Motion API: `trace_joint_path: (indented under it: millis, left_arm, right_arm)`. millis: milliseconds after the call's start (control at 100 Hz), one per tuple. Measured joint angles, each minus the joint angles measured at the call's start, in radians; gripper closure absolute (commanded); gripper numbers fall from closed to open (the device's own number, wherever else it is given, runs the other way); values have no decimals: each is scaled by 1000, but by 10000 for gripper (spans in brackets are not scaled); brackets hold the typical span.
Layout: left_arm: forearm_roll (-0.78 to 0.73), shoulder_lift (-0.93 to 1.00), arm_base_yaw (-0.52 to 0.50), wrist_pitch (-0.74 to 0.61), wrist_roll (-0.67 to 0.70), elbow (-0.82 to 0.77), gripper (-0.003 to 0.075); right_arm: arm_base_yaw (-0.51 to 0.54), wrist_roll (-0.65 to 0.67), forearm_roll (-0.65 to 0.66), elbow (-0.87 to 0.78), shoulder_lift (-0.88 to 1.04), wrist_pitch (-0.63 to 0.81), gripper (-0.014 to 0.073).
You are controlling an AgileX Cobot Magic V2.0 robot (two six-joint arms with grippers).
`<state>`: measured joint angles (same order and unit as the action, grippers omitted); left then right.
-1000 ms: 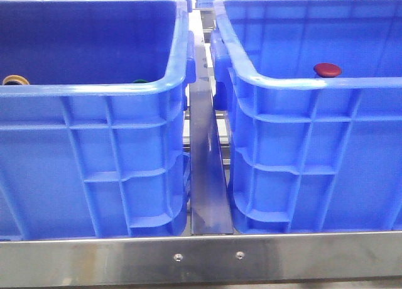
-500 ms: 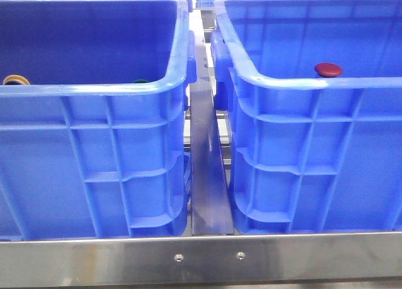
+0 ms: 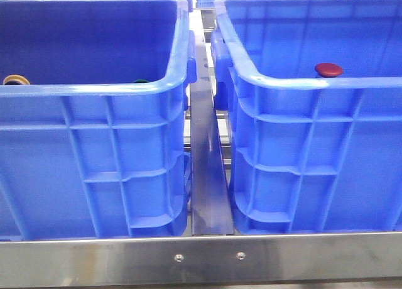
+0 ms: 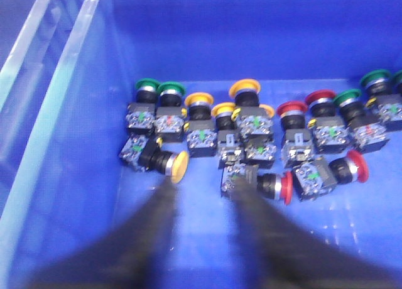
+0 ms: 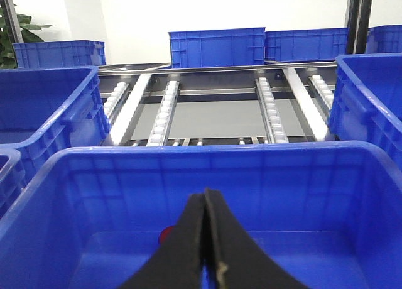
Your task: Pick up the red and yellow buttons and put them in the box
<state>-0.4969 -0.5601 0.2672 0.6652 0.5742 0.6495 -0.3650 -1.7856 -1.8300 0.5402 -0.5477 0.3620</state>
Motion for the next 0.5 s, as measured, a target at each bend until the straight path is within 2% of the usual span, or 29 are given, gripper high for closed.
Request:
trace_joint_path:
  millis: [40,100,290,500]
  left_arm:
    - [2,0,0,-4,0,0,115]
    - [2,0,0,-9,0,0,77]
    - [23,-71,0,-15,-5,11,81]
    - [92,-258,0,-20,-38,126,81]
  right_arm:
    - [0,0,0,0,0,0,692]
    - [0,0,0,0,0,0,692]
    - [0,0,0,0,0,0,692]
    - [0,-2,0,0,0,-2,692]
